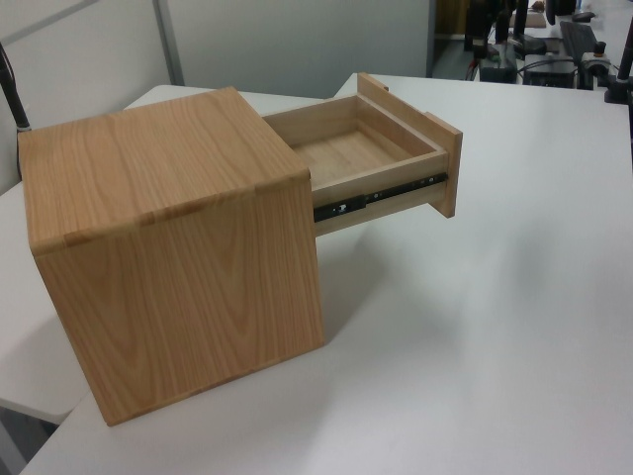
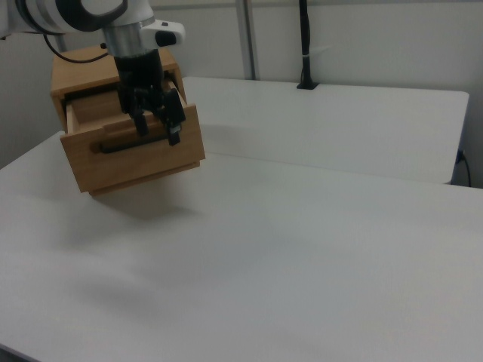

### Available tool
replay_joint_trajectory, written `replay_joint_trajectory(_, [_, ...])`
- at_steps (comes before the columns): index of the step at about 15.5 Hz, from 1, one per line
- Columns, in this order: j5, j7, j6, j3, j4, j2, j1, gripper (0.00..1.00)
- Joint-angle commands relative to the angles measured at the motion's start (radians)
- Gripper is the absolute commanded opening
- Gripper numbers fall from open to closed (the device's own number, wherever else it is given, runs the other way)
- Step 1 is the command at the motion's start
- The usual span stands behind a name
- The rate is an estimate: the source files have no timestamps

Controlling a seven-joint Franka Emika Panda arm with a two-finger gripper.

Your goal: Open the drawer by sliding it

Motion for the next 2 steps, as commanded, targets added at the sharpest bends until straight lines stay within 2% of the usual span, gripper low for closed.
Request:
replay_joint_trajectory(1, [-0.02,-0.024,-0.024,-0.007,-0.006,-0.007,0.033,1.0])
replay_joint_trajectory(2, [-0.019,-0.024,-0.024,-0.009,-0.005,-0.007,0.033,1.0])
